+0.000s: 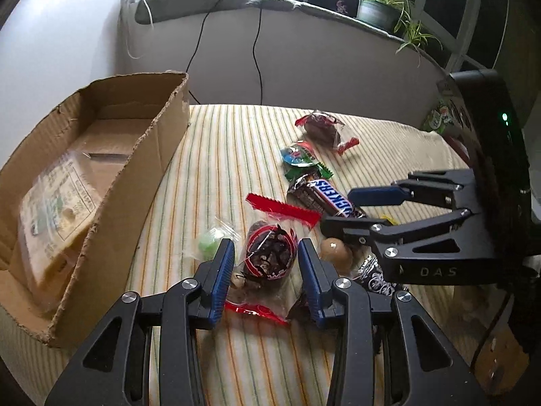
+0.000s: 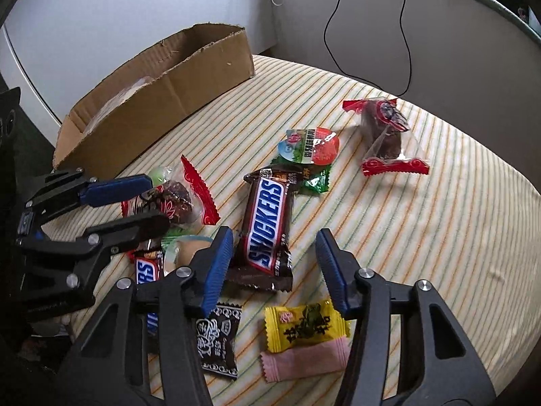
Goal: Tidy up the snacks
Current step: 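Move both tools back over the scattered snacks, then grasp the red-wrapped candy bag with the left tool while the right tool grasps a Snickers bar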
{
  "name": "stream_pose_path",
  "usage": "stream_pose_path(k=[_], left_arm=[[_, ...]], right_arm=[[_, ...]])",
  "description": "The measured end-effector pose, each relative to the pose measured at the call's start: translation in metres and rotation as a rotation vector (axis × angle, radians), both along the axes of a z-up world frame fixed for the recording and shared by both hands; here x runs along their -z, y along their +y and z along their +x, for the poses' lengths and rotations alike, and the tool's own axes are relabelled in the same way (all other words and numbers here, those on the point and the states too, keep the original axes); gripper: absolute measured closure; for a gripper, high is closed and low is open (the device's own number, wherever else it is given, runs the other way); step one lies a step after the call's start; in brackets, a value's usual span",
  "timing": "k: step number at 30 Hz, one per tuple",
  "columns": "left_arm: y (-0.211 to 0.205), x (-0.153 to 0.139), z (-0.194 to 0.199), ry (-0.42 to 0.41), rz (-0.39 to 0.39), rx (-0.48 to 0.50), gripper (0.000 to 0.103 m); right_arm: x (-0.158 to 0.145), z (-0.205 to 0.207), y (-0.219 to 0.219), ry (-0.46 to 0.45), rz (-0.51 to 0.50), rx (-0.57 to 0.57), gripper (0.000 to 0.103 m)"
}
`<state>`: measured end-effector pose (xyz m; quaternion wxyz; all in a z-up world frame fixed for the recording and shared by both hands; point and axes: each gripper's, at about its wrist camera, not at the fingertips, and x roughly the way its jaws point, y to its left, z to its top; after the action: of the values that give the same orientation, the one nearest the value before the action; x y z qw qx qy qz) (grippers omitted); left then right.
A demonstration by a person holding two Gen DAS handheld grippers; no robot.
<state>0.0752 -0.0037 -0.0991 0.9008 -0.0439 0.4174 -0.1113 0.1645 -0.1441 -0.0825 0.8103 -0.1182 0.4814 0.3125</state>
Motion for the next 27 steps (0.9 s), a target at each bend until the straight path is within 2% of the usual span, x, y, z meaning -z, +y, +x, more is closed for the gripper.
stream_pose_path(k=[3,14,15,17,27], left_arm=[[0.003,0.002,0.001,0.011,-0.023,-0.006,0.065],[0.0,0.009,0.004,0.014,-0.014,-0.01,0.071],[0.0,0.009,0.004,0.012,-0.015,-0.012,0.071],[0.001,0.009,0.003,0.009,-0.019,-0.018,0.071],[0.004,0.001,-0.005,-0.012,-0.031,-0.029,0.072]], right_arm=[[0.0,0.001,0.005,-0.008,-0.013,-0.01,0.051],[0.002,0.009,0.013,-0.008,-0.054,-0.016,0.061],[0.002,0.009,0.014,-0.01,-0.061,-0.016,0.063],[0.002,0.01,0.014,-0.014,-0.072,-0.014,0.073],[-0.002,0.007,0.006,-0.003,-0.041,0.004,0.073]])
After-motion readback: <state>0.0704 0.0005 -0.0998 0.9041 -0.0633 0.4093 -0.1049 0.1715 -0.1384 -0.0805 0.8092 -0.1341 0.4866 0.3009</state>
